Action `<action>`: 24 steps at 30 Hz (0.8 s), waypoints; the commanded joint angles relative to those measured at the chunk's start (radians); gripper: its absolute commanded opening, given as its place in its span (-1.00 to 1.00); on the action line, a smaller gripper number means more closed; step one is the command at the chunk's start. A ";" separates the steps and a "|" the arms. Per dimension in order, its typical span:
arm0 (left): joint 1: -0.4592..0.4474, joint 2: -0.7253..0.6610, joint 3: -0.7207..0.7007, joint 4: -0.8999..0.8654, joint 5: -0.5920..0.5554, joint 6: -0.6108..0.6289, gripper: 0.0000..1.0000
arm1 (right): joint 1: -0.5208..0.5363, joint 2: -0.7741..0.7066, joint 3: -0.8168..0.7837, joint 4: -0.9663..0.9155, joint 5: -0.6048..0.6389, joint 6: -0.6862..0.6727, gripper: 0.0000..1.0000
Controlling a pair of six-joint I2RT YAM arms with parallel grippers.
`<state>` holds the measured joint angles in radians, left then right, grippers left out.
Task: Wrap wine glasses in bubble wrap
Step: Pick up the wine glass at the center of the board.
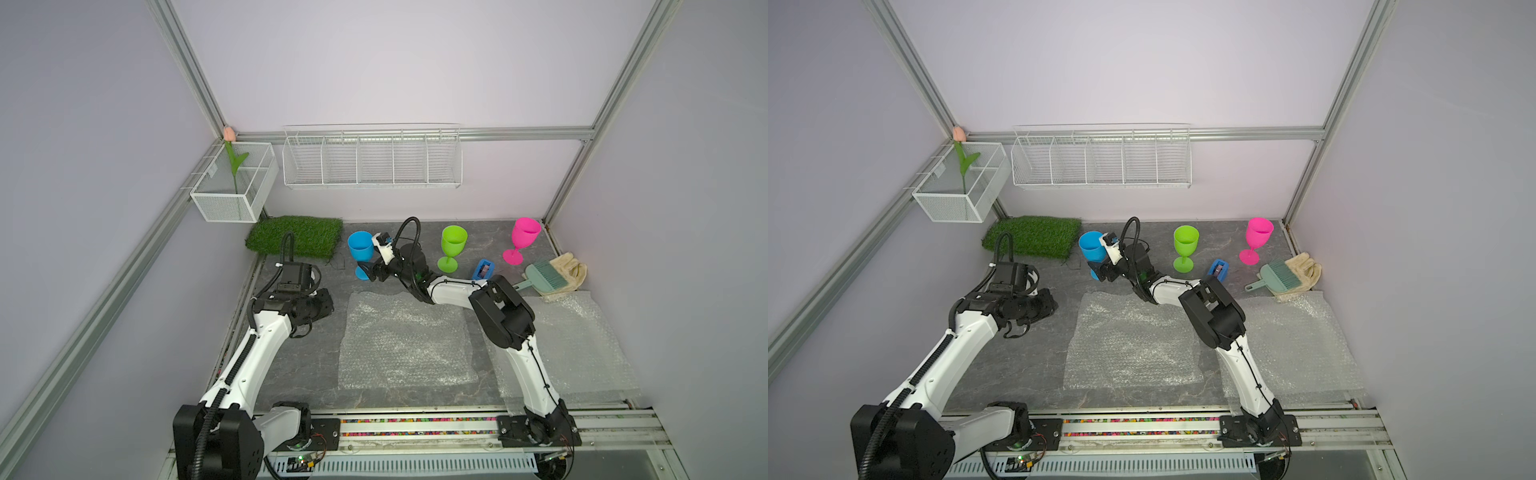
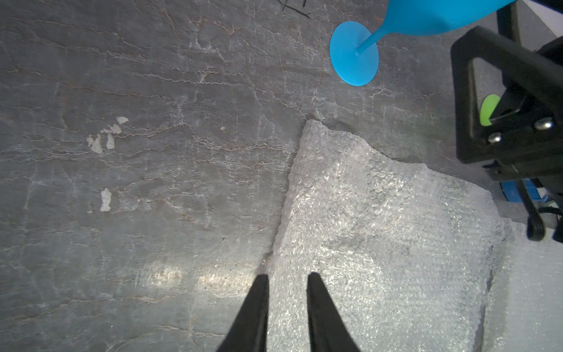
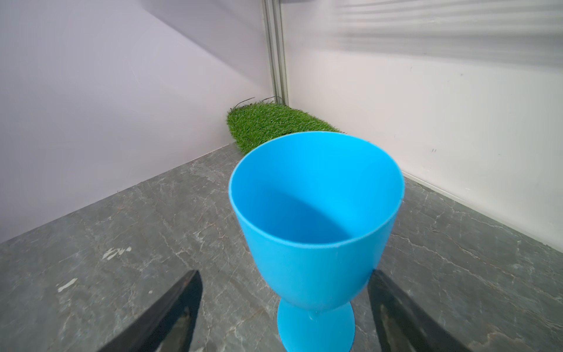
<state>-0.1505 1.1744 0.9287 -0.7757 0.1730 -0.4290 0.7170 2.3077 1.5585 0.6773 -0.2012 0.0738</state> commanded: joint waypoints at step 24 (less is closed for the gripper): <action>0.005 -0.021 -0.038 0.027 0.063 -0.022 -0.49 | 0.003 0.246 0.357 -0.095 0.000 -0.035 0.81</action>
<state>-0.1505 1.1736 0.8970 -0.7490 0.2337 -0.4370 0.7170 2.5385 1.8858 0.5907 -0.1982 0.0589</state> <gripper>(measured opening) 0.258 0.897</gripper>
